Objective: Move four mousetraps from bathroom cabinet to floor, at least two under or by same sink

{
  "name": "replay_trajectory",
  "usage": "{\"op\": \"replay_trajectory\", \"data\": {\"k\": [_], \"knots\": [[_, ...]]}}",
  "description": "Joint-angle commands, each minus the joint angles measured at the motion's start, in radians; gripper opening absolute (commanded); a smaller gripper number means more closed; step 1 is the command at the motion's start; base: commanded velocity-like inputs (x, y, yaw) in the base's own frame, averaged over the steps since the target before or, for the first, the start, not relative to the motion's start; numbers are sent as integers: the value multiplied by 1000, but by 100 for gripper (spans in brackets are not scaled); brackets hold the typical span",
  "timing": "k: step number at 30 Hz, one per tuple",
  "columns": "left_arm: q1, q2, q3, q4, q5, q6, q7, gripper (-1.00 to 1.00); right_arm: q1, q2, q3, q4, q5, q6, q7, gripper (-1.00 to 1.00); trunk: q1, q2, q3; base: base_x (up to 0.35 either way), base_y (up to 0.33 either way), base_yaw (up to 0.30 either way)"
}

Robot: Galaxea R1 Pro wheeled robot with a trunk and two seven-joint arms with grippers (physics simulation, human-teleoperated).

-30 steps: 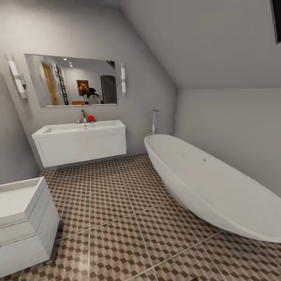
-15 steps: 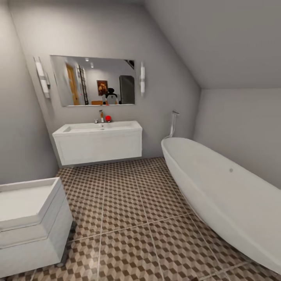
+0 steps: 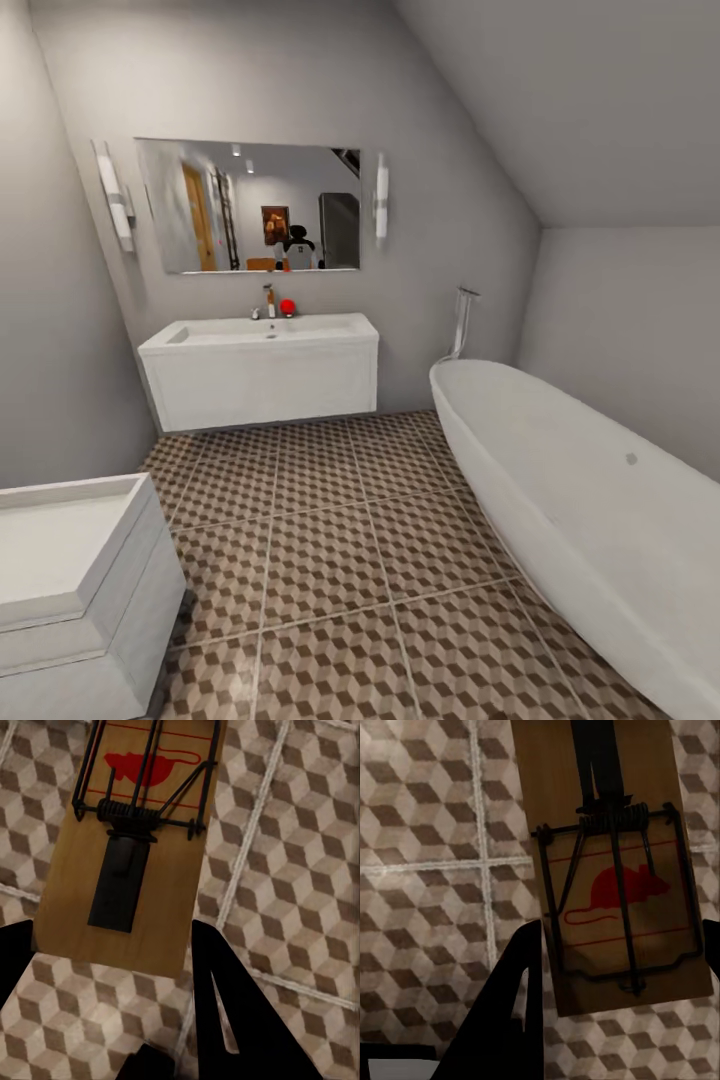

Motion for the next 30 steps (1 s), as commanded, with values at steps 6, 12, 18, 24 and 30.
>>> {"op": "replay_trajectory", "data": {"k": [6,12,18,24,30], "knots": [[-1,0,0,0,-1,-2,2,-100,-1,-1,-8,2,5,4,-1,-100,1,0,-1,323,0,1],[-1,0,0,0,-1,-2,2,-100,-1,-2,-9,2,4,2,-1,-100,1,0,-1,322,0,0],[-1,0,0,0,0,-2,2,-100,-1,-2,-9,2,5,8,0,-100,1,0,-1,323,0,0],[-1,0,0,0,0,-2,2,-100,-1,-3,-9,2,5,6,0,-100,1,0,-1,323,0,0],[-1,0,0,1,0,-2,2,-100,-1,-3,-8,2,5,5,0,-100,1,0,-1,322,0,0]]}}
